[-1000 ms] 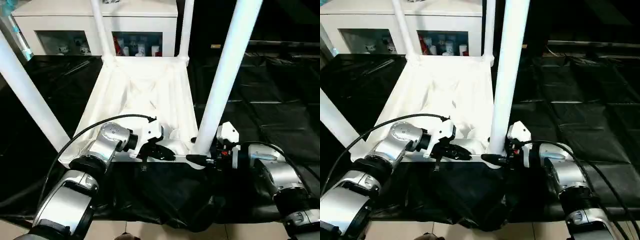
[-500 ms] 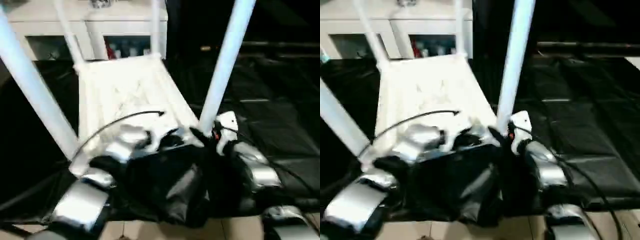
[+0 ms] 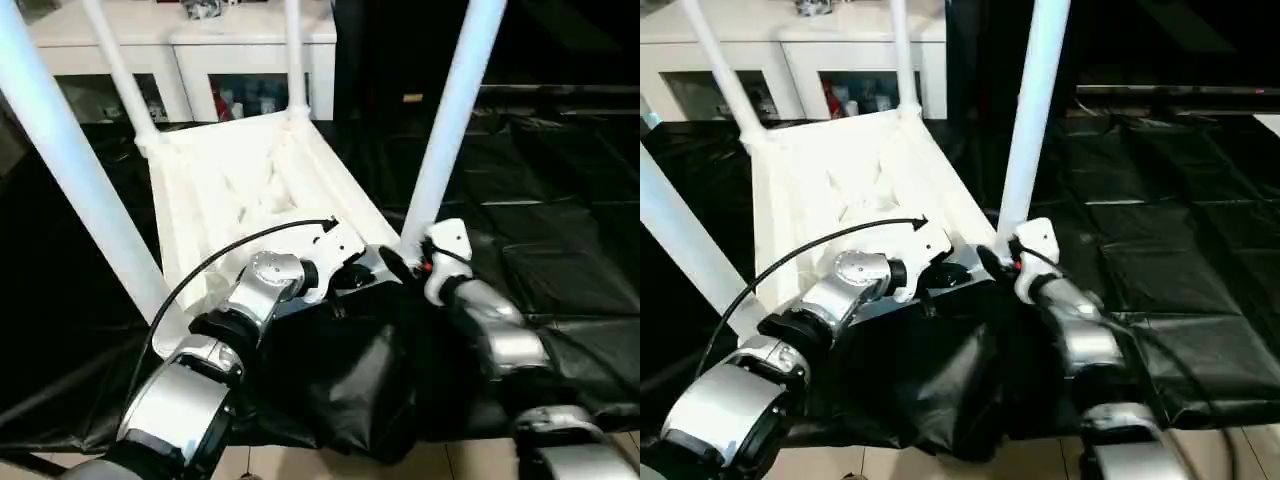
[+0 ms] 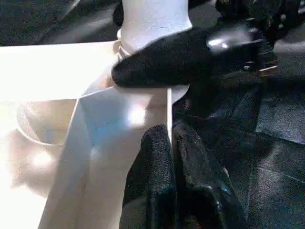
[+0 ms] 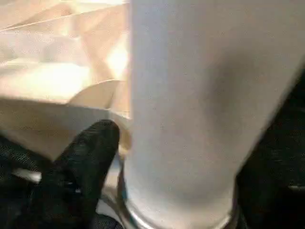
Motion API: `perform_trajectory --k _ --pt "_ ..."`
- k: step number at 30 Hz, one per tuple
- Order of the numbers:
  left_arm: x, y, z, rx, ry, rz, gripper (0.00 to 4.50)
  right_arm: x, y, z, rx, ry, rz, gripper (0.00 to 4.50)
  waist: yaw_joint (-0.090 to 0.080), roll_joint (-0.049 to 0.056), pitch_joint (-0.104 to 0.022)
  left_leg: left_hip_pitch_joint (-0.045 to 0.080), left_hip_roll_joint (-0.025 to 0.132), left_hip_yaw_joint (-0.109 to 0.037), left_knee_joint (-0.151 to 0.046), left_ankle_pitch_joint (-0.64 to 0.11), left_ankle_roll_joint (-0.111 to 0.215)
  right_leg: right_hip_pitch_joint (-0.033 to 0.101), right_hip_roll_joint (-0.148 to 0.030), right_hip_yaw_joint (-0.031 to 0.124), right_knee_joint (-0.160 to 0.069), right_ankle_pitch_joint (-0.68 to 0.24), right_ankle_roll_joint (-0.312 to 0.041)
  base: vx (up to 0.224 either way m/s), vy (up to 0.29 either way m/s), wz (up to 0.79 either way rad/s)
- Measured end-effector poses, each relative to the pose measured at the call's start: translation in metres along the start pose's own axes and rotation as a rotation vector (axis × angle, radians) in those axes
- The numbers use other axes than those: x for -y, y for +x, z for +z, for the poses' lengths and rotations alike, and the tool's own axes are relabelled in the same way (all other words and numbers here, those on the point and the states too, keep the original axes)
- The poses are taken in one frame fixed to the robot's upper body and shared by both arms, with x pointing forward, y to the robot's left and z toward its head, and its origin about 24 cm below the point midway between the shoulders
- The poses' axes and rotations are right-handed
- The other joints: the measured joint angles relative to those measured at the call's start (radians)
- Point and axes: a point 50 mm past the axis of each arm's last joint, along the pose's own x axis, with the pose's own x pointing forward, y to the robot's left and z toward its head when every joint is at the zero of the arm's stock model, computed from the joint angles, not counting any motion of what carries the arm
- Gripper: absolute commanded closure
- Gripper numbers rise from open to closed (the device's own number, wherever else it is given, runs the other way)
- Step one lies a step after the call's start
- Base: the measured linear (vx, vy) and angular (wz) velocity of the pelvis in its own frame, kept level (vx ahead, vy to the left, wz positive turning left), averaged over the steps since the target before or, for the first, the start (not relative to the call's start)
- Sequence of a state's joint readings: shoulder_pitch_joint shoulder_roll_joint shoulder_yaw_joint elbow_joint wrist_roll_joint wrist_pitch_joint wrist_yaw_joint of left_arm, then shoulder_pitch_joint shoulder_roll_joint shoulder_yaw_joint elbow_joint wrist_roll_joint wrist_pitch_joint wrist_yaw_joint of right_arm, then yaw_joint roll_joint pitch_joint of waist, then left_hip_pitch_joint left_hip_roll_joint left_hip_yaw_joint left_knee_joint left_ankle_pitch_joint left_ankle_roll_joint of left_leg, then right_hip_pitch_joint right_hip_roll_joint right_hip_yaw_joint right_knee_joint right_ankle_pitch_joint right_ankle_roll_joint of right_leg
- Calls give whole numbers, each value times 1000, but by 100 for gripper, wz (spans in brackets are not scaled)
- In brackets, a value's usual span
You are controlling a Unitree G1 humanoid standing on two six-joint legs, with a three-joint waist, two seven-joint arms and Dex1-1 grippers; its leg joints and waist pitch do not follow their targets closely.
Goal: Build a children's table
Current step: Rotate leg to tighten
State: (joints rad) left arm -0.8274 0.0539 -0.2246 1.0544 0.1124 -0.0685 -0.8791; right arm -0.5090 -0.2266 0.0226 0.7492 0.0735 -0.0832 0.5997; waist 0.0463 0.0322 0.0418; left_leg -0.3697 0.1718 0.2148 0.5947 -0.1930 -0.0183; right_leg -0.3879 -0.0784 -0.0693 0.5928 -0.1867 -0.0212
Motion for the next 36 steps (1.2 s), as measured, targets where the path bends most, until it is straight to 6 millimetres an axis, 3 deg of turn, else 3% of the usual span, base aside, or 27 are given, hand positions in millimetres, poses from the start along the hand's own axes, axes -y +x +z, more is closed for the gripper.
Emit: perform_trajectory --k 8,13,22,29,33,36 --pt "-1 -25 -10 1 67 -196 450 2 -23 3 -3 -98 322 69 15 -1 1 -8 1 0 -3 3 5 -9 0 -2 2 -2 3 0 0 0" --pt "-4 -43 -14 -33 111 -322 450 -2 -33 2 -32 -98 515 69 40 -1 1 -16 2 0 3 2 7 -14 0 -2 3 -1 2 0 0 0" --pt "-3 -50 -15 -41 116 -385 450 -6 -38 2 -38 -63 621 150 45 -3 2 -17 1 0 4 2 8 -14 -1 -2 3 -1 1 0 0 0" --pt "-2 -48 -16 -31 104 -373 450 -9 -39 0 -31 -36 588 178 45 -2 2 -16 1 0 4 2 8 -13 -1 -2 3 -1 1 0 0 0" --pt "-6 -34 -13 -10 77 -198 450 -4 -25 -5 -8 15 329 184 33 -2 2 -12 1 0 6 0 1 -11 -1 -1 4 4 -2 0 0 0" --pt "-5 -22 -10 1 50 -113 450 -2 -16 -6 6 59 154 185 8 -2 1 -10 1 0 7 1 1 -9 -1 0 2 4 -3 0 0 0"
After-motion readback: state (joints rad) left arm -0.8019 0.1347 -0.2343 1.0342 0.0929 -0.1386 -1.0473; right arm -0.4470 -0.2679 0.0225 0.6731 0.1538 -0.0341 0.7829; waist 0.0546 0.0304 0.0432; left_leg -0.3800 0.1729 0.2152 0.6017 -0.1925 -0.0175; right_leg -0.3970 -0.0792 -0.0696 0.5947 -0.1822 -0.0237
